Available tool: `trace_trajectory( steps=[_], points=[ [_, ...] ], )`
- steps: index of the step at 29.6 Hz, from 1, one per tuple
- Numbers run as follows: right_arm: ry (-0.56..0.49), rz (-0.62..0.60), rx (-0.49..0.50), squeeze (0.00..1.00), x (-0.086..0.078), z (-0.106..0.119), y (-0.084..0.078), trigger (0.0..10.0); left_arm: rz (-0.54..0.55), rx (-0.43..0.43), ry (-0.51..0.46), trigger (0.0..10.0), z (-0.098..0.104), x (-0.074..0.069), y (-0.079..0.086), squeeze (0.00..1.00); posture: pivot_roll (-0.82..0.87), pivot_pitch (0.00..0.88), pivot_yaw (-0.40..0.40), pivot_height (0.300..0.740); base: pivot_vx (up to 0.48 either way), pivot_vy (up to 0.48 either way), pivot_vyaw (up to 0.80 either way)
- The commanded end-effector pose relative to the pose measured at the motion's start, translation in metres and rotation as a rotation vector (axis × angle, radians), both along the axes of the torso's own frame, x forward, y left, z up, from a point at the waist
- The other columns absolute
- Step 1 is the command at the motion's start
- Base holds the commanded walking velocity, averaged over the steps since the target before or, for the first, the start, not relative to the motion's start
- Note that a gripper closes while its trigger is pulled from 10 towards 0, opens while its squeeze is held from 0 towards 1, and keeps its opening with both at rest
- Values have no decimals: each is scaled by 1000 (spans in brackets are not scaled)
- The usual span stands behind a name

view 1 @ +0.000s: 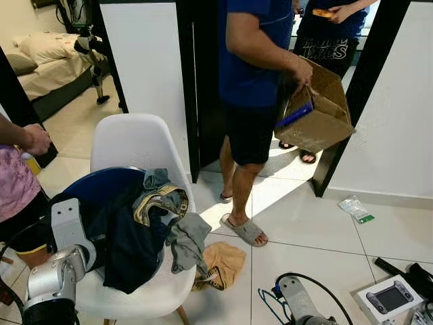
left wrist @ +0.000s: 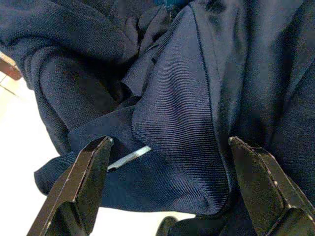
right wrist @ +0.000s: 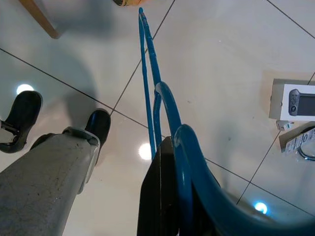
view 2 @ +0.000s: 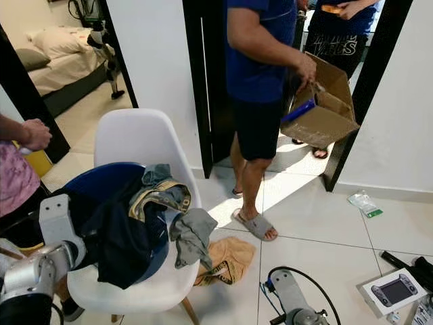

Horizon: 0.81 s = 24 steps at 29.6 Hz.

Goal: Hang hanger

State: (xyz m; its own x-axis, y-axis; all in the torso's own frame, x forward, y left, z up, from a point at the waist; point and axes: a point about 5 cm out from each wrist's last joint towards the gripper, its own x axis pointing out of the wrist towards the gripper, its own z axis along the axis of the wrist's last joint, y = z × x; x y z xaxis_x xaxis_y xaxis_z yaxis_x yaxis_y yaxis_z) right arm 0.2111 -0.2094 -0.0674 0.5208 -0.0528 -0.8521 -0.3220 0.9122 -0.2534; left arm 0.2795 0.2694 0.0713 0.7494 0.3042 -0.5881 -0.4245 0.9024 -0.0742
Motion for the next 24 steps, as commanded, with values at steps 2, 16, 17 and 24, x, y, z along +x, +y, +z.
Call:
trace_trajectory(
  steps=[2, 16, 17, 24],
  points=[
    [4, 8, 5, 0, 0, -1, 2, 10000, 14, -50, 12, 3922, -8, -2, -2, 0, 7, 13, 14, 740, 0, 0, 0],
    [2, 12, 0, 0, 0, -1, 2, 10000, -19, -119, 15, 0, -13, 2, -13, 0, 7, 13, 14, 740, 0, 0, 0],
    [1, 12, -1, 0, 0, 0, 2, 10000, -13, -116, 0, 0, -11, 4, -11, 0, 5, 12, 14, 740, 0, 0, 0],
    [-1, 14, -4, 0, 0, 0, 2, 10000, -2, 16, -179, 0, 32, 23, 2, 0, 6, 10, 12, 740, 0, 0, 0]
  ],
)
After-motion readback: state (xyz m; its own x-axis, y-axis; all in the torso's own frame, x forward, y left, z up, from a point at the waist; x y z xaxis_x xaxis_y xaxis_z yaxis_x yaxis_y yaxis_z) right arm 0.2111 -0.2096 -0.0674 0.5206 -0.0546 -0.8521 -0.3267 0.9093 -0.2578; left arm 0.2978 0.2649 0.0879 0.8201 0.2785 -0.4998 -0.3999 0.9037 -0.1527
